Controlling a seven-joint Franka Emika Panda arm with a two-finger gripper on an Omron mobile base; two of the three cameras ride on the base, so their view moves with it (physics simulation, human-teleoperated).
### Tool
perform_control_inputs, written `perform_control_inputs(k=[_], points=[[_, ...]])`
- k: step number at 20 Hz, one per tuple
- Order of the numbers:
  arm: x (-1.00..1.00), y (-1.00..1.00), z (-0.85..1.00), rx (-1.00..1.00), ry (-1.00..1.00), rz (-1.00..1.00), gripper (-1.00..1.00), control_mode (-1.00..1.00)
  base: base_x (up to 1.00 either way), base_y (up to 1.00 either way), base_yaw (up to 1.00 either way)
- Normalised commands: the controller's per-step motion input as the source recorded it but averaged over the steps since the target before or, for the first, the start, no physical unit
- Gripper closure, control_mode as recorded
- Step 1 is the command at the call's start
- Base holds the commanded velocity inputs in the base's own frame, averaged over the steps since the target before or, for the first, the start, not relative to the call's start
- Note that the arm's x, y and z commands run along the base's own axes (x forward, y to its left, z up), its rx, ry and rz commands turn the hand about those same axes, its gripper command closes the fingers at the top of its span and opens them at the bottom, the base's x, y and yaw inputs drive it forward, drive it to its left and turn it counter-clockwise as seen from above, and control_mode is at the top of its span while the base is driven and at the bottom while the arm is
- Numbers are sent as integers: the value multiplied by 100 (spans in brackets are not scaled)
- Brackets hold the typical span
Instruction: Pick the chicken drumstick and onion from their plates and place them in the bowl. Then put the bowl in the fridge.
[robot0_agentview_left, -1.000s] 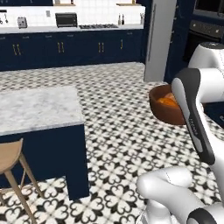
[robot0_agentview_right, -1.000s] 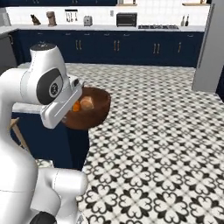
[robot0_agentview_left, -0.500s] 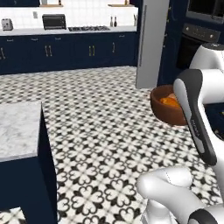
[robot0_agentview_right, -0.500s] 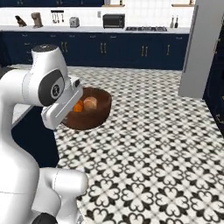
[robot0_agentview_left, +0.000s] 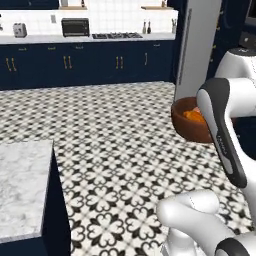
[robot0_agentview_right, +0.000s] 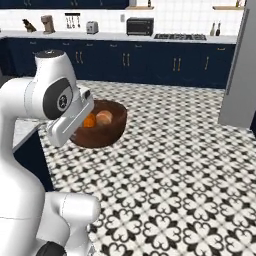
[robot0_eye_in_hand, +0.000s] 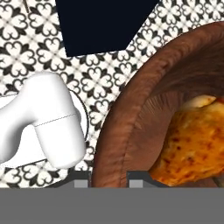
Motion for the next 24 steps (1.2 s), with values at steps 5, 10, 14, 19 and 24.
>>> perform_control_inputs(k=[5,10,14,19,24], points=[[0,0,0,0,0,0,100,100,100,-19,7],[0,0,0,0,0,0,100,100,100,-18,7],[0,0,0,0,0,0,100,100,100,-14,6],[0,0,0,0,0,0,100,100,100,-9,5],[0,0,0,0,0,0,100,100,100,-9,0]])
